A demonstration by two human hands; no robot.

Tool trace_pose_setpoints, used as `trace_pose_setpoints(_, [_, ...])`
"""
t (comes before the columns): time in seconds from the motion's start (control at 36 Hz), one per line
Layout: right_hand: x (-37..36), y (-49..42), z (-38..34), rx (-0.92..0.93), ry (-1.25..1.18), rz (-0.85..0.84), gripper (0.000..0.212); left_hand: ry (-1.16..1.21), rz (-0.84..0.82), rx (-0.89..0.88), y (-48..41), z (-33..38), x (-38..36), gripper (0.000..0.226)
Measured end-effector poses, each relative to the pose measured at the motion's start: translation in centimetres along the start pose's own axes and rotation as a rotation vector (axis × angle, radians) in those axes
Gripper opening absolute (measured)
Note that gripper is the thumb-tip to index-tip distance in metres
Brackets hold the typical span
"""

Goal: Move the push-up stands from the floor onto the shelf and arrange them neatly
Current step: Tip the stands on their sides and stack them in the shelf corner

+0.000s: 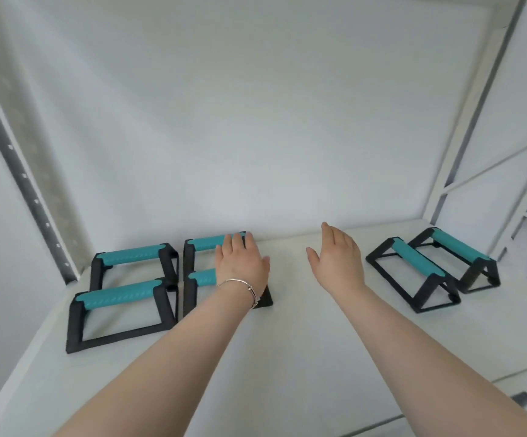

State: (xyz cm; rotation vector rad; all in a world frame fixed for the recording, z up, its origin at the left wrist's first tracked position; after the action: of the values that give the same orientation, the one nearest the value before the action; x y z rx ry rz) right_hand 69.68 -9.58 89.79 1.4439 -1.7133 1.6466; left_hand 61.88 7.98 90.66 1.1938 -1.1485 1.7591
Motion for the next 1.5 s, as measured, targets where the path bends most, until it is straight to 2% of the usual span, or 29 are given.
trace_pose_setpoints(0.36, [5.1, -3.9, 21.9, 0.009, 0.062, -0.053, 0.063, 0.061, -0.047, -0.017, -1.5, 23.5, -6.4, 0.068])
trace_pose_setpoints(0.53, [6.6, -6.3, 31.1, 0.028, 0.13, -0.061, 0.06, 0.128, -0.081, 0.08, -2.6, 31.7, -8.3, 0.058])
trace_pose_setpoints(0.67, [5.5, -8.0, 36.2, -0.002, 0.107, -0.119, 0.055, 0.205, -0.182, 0.22, -3.7, 36.1, -9.8, 0.051])
trace_pose_setpoints(0.81, [3.7, -9.0, 38.0, -0.048, 0.085, -0.259, 0.041, 0.287, -0.253, 0.356, -4.5, 37.6, -11.9, 0.056])
trace_pose_setpoints(1.06, [0.7, -10.1, 38.6, -0.138, -0.07, -0.41, 0.045, 0.317, -0.251, 0.431, -5.1, 37.7, -12.2, 0.056])
trace_pose_setpoints(1.22, [1.0, -10.9, 38.9, -0.181, -0.092, -0.469, 0.04, 0.339, -0.227, 0.388, -4.8, 36.5, -12.1, 0.044])
trace_pose_setpoints(1.5, [1.5, -9.6, 35.4, -0.01, -0.213, -0.487, 0.036, 0.29, -0.194, 0.253, -2.4, 29.1, -8.7, 0.035])
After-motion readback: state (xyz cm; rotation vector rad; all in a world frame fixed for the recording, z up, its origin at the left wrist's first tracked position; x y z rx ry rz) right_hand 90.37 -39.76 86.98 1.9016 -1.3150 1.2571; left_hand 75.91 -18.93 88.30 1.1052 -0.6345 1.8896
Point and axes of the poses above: each hand's wrist, its own y-axis away from the middle knuckle, its own x-axis out of the back of the hand, z = x × y, the point moved 4 cm from there along -y, towards the middle knuckle, and after that the axes turned 1 degree about z, right-handed, at the moved point
